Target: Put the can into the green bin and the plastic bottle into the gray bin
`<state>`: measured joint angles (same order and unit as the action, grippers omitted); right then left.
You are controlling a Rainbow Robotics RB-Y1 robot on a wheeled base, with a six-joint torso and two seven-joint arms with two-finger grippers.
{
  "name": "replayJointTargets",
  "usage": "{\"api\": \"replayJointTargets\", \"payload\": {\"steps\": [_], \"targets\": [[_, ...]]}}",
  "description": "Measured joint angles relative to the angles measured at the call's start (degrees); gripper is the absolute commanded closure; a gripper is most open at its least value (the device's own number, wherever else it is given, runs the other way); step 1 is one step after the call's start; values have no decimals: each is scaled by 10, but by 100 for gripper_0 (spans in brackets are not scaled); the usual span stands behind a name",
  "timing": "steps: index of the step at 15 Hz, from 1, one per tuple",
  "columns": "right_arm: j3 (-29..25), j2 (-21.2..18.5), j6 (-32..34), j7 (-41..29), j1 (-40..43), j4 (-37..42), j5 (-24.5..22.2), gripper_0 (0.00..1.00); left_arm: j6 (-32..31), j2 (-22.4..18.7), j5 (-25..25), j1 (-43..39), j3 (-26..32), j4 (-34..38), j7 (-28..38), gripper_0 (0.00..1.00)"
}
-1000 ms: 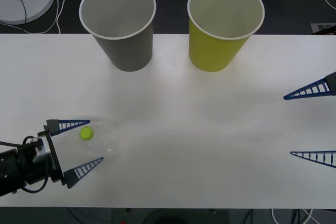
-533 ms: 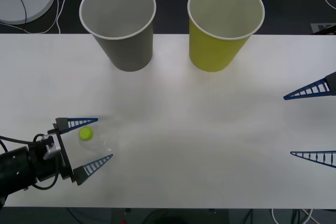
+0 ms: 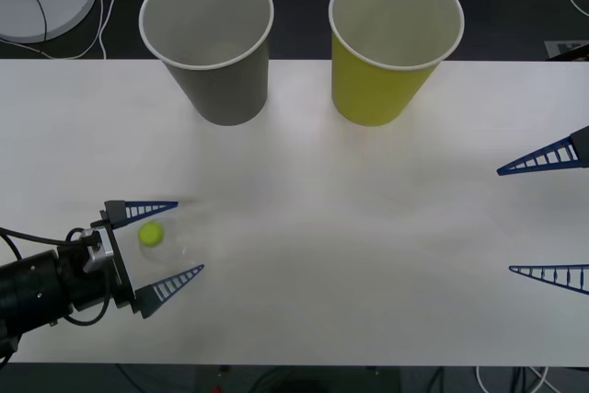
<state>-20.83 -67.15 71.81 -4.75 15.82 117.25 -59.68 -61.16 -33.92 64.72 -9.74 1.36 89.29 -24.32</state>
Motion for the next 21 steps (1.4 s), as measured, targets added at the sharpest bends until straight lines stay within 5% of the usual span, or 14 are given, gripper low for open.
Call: {"api": "replayJointTargets", "payload": {"steps": [6,7,8,21], "targets": [[0,0,0,0,0,0,0,0,0,4,-2,4,-4,3,7,0],[0,0,0,0,0,0,0,0,0,7,-1,4,-4,3,6,15],[0,0,0,0,0,0,0,0,0,9,-1,4,-5,3,6,100],[0,0,0,0,0,0,0,0,3,10,0,4,-6,6,7,100]]}}
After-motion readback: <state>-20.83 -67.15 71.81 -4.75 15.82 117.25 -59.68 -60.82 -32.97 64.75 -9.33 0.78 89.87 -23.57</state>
